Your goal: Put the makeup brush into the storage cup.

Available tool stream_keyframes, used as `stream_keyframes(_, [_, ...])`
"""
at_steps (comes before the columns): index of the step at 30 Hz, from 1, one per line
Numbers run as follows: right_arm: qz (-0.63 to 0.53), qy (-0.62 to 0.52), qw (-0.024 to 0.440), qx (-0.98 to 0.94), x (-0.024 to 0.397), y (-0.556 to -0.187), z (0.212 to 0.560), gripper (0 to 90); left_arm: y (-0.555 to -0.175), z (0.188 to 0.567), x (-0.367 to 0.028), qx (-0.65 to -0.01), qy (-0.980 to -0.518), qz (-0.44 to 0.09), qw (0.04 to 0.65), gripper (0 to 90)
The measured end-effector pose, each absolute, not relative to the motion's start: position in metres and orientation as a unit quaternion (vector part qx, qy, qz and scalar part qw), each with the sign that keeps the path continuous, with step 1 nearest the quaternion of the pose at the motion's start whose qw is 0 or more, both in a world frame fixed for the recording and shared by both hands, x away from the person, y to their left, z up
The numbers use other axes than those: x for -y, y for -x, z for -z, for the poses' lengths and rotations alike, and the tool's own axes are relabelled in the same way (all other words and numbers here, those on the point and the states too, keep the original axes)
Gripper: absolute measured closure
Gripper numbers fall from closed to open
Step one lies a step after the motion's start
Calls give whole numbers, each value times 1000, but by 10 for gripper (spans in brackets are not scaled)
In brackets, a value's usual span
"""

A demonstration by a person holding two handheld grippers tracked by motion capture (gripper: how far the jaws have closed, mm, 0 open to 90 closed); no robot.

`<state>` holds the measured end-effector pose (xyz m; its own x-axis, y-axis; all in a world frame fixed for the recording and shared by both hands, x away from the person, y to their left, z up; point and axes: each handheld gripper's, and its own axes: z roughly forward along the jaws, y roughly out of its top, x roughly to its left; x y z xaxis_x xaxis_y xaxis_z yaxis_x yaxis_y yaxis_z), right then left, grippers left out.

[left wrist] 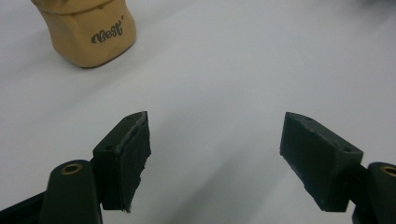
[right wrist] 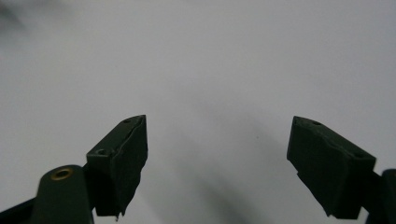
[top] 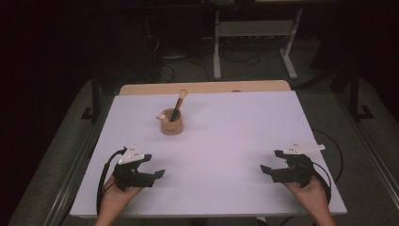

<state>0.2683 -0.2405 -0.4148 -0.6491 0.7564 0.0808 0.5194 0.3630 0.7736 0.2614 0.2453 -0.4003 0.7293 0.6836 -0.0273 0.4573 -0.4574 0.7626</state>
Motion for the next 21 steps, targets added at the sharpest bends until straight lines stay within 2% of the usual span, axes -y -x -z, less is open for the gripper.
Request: stream_keyframes(21, [-393,-402,145,-814,246,-254,423,188,-260,415,-237,-323,-853,-127,389,221])
